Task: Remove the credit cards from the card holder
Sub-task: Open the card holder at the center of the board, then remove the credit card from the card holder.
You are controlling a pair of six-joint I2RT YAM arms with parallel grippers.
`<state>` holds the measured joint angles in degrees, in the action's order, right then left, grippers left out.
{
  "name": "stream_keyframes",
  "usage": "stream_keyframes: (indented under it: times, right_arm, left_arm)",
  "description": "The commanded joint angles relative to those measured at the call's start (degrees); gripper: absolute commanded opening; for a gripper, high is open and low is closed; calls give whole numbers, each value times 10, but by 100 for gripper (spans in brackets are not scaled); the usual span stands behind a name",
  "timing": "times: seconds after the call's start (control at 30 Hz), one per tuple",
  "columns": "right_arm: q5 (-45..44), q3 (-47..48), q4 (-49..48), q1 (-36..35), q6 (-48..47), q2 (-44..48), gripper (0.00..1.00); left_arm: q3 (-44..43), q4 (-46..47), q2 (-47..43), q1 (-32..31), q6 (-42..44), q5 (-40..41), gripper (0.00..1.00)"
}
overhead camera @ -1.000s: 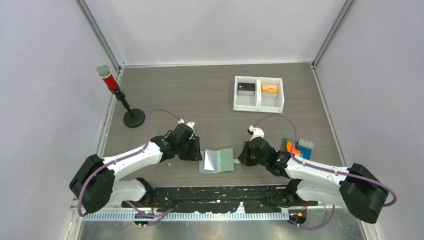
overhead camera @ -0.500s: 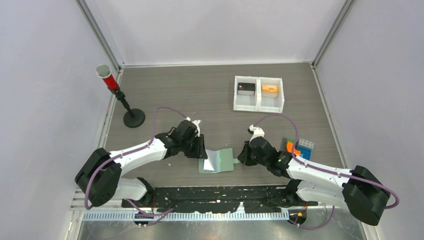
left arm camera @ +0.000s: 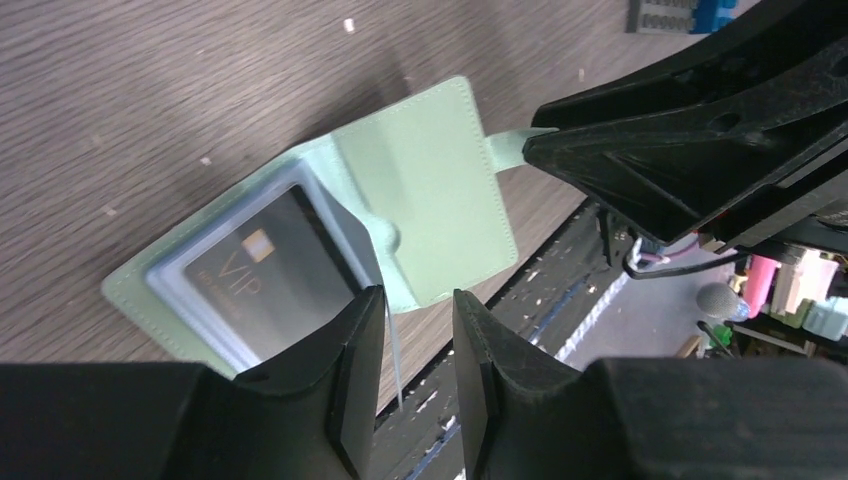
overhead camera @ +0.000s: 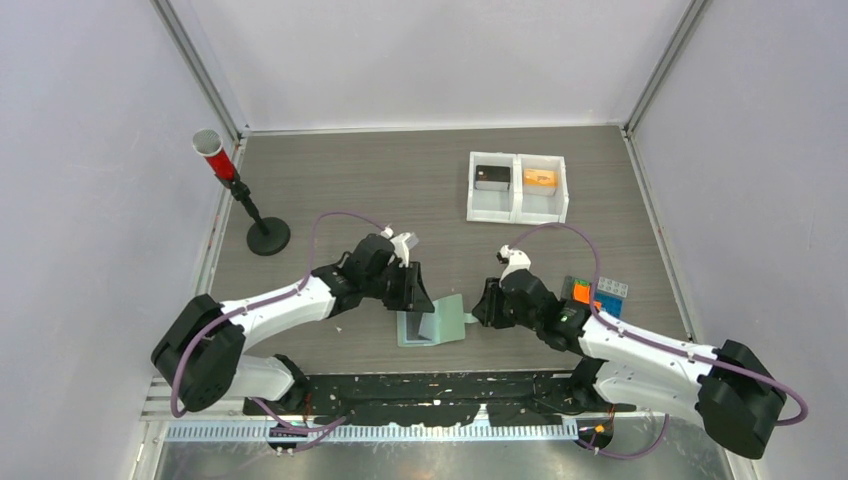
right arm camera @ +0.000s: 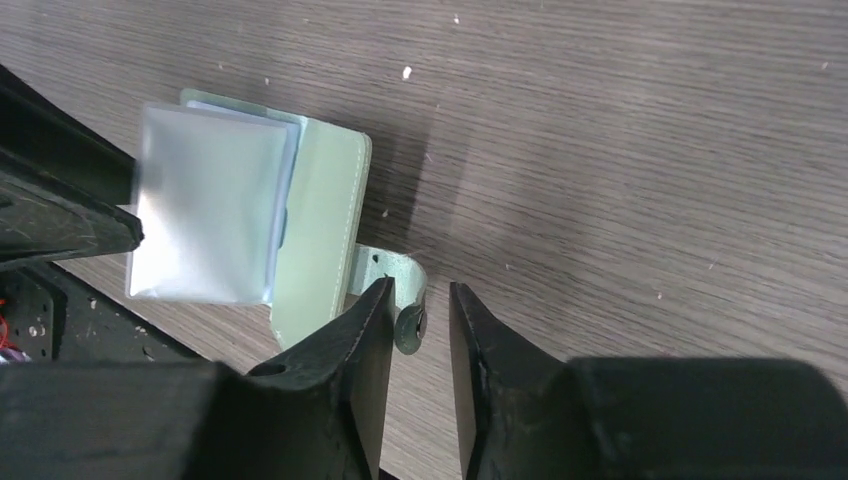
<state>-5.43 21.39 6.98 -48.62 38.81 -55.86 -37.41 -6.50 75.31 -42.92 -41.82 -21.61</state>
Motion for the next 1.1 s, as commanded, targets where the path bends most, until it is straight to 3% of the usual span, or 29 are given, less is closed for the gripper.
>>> stream_keyframes:
  times: [0.0,0.23,0.33,0.57,0.8,1.07]
  right_arm:
    - [-5,40,30,3,-11,38,37]
    - [40,45,41,3,-9,119,42]
    - [98,34,7,2,-6,149,41]
    - [169,7,-87,-4,29,154,39]
    - [133,2,-148,-47,54,102,36]
    - [22,17,-208,-125,89,5,36]
  left_arm:
    - [-4,93,11,-9,-27,-51,34]
    - [-36,143,77,-29,-55,-69,34]
    - [-44,155,97,-29,-61,-66,33]
    - [-93,95,126,-29,-40,-21,33]
    - [-130,75,168,-29,-65,20,33]
    - [-152,68,190,-28,-71,29,33]
